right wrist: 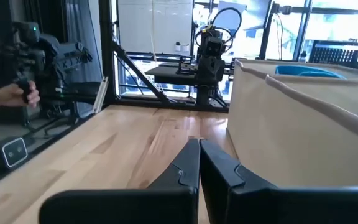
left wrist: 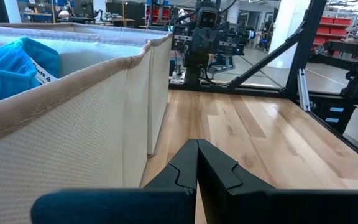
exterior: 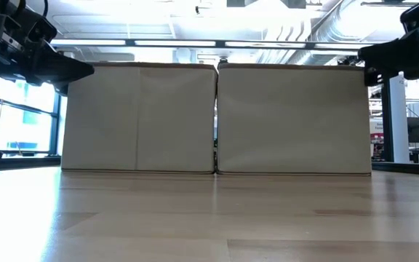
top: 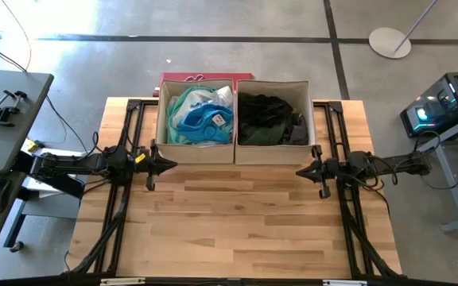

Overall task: Sort clothes
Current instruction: Return to Home Position

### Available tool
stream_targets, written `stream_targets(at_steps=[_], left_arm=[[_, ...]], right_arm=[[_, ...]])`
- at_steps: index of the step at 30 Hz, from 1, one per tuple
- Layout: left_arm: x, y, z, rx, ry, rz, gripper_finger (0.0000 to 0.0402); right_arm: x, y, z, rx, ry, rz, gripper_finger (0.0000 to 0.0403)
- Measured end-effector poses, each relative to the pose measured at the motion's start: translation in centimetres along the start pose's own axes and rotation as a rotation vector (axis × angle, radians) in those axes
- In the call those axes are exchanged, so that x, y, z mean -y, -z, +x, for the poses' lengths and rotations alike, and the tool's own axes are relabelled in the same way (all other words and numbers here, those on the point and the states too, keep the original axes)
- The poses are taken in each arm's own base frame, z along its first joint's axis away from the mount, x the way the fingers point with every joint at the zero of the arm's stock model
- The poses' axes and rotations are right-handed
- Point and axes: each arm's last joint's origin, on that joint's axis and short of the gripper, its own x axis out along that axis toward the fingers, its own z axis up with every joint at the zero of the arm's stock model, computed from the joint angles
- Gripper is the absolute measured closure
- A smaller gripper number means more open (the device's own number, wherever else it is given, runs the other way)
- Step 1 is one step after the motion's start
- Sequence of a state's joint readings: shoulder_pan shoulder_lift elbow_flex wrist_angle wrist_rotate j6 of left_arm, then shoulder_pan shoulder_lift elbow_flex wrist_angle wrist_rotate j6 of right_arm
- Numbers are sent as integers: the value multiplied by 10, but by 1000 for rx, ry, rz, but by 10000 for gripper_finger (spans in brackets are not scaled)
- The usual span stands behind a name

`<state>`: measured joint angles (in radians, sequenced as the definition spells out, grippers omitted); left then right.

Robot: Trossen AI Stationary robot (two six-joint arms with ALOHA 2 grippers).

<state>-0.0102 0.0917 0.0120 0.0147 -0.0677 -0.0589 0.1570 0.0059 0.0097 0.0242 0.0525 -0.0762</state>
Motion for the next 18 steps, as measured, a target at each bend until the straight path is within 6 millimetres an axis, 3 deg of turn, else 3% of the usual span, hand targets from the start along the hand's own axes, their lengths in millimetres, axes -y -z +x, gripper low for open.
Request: stream_targets(at_steps=[4,12,18], left_arm=[[0,0,0,0,0,1,401],[0,0,0,0,1,1,401],[0,0,0,0,0,9,401]], right_arm=[[1,0,0,4,36,69,402],[8,-3,-1,49,269,234,402],[7,-2,0,29,173,224,402]])
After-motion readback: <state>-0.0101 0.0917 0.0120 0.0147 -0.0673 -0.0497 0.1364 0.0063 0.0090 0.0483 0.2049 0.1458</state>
